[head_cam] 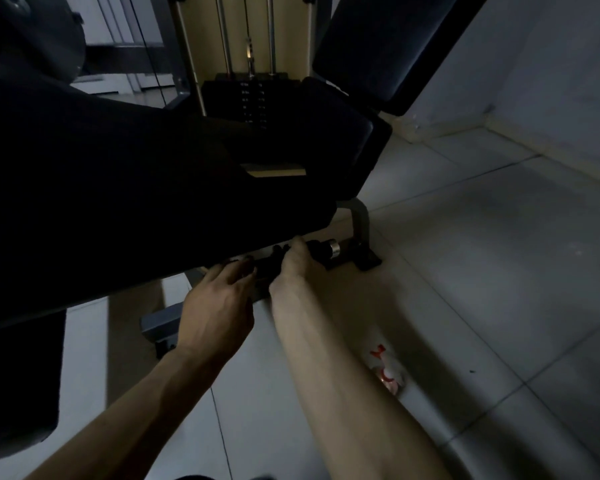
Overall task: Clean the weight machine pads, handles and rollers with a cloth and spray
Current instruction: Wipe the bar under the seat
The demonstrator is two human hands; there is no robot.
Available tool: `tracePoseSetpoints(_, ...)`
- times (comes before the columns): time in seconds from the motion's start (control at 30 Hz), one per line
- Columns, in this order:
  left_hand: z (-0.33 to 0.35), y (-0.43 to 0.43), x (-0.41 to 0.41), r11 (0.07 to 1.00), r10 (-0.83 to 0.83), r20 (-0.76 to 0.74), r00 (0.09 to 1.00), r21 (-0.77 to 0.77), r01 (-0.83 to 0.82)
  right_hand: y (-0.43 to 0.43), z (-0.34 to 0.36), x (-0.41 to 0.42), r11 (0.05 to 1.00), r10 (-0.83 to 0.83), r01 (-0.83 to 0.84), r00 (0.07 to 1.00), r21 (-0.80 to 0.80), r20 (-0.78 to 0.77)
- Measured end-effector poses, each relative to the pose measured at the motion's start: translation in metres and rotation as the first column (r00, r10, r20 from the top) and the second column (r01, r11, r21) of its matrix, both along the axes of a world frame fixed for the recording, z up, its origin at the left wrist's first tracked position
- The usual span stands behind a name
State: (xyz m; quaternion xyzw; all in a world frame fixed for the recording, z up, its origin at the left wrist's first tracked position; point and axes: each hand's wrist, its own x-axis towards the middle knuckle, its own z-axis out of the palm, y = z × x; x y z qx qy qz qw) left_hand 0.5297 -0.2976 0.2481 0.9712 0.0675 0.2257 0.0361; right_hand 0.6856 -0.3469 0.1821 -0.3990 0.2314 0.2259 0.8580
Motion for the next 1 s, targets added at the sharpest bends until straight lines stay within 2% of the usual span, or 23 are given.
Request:
tracePoseSetpoints(0.07,-0.001,0.002,0.003,1.0,-0.003,0.017,1.0,-0.012,0.004,-0.02,0.031,-0.02,0.998,0.065,-0.065,0.992,-0.003,0.107)
tracePoseSetpoints(0.17,-0.001,0.003,0.004,1.0,0.0,0.021,1.0,-0.027,0.001,-0.041,0.027,-0.024,0.992,0.107,-0.119,0.972,0.044,0.211)
tracePoseSetpoints(0.27,0.002,0.003,0.002,0.999,-0.021,0.041,0.999,-0.04,0.023,-0.057,0.036,-0.03,0.983,0.1,-0.127,0.977,0.135,0.189)
tracePoseSetpoints(0.33,0.005,0.001,0.001,1.0,-0.018,0.046,0.999,-0.022,0.019,-0.064,0.047,-0.039,0.98,0.135,-0.153,0.981,0.128,0.14)
tracePoseSetpoints(0.43,0.008,-0.004,0.006,0.999,-0.029,-0.01,1.0,0.032,0.029,-0.073,0.07,-0.05,0.995,0.097,-0.098,0.994,0.01,0.058)
tracePoseSetpoints(0.53,0.008,-0.008,0.01,0.998,-0.033,-0.027,0.999,0.052,0.035,-0.058,0.079,-0.028,1.0,0.005,-0.005,1.0,0.0,0.021)
tracePoseSetpoints(0.57,0.008,-0.008,0.012,0.998,-0.031,-0.021,0.999,0.047,0.032,-0.05,0.068,-0.011,0.999,-0.025,0.027,0.999,-0.041,0.035)
tracePoseSetpoints(0.63,0.006,-0.006,0.015,0.999,-0.026,0.0,1.0,0.033,0.026,-0.031,-0.006,0.044,0.975,-0.125,0.137,0.989,-0.175,0.073)
tracePoseSetpoints(0.67,0.006,-0.005,0.016,0.999,-0.026,0.009,1.0,0.031,0.026,-0.032,-0.01,0.047,0.958,-0.117,0.14,0.987,-0.25,0.107)
tracePoseSetpoints(0.77,0.006,-0.003,0.019,0.999,-0.044,0.042,0.998,0.009,0.044,-0.066,0.034,0.009,0.941,-0.053,0.134,0.965,-0.311,0.257)
tracePoseSetpoints(0.87,0.006,0.0,0.02,0.999,-0.031,0.049,0.998,-0.039,0.033,-0.1,0.036,0.016,0.878,0.142,0.097,0.882,-0.469,0.449)
tracePoseSetpoints(0.93,0.003,0.002,0.018,0.998,-0.044,0.048,0.998,-0.046,0.047,-0.113,0.03,0.028,0.8,0.203,0.133,0.858,-0.585,0.472)
tracePoseSetpoints(1.0,0.0,0.005,0.016,0.997,-0.068,0.055,0.996,-0.043,0.071,-0.123,0.037,0.028,0.766,0.148,0.214,0.859,-0.606,0.491)
